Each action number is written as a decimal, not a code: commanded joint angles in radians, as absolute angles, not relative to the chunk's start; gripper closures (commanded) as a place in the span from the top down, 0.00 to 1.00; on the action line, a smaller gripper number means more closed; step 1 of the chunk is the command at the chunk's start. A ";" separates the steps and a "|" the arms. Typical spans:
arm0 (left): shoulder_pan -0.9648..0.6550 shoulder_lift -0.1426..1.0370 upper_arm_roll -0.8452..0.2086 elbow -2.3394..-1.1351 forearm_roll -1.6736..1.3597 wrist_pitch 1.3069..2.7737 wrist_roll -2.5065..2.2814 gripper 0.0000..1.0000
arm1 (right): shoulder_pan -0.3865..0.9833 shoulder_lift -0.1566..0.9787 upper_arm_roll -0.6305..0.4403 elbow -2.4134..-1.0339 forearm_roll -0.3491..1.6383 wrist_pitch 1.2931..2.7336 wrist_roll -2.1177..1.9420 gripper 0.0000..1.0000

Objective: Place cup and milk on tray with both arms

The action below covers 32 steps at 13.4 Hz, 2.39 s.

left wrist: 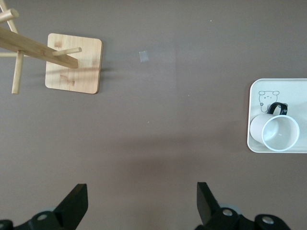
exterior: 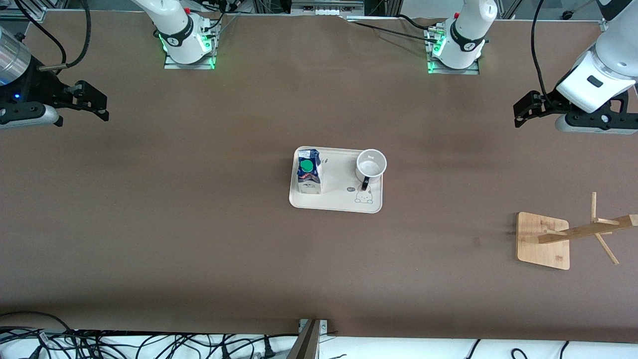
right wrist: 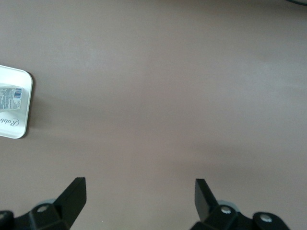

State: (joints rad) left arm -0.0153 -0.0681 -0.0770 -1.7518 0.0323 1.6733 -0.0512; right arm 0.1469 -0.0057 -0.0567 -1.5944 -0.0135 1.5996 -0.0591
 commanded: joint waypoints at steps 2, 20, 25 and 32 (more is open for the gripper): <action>-0.020 -0.061 -0.069 -1.738 0.017 1.655 -0.038 1.00 | 0.141 0.000 -0.049 -1.577 -0.018 1.592 -0.048 1.00; -0.011 -0.021 -0.069 -1.675 0.020 1.624 -0.037 1.00 | 0.144 0.000 -0.046 -1.577 -0.018 1.592 -0.048 1.00; -0.011 -0.021 -0.071 -1.674 0.020 1.624 -0.037 1.00 | 0.144 0.000 -0.046 -1.578 -0.017 1.592 -0.048 1.00; -0.011 -0.021 -0.069 -1.672 0.023 1.624 -0.037 1.00 | 0.144 0.000 -0.046 -1.578 -0.017 1.592 -0.048 1.00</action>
State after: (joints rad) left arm -0.0122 -0.0328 -0.0716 -1.7028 0.0323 1.6473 -0.0513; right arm 0.1471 -0.0057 -0.0533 -1.5944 -0.0135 1.5993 -0.0585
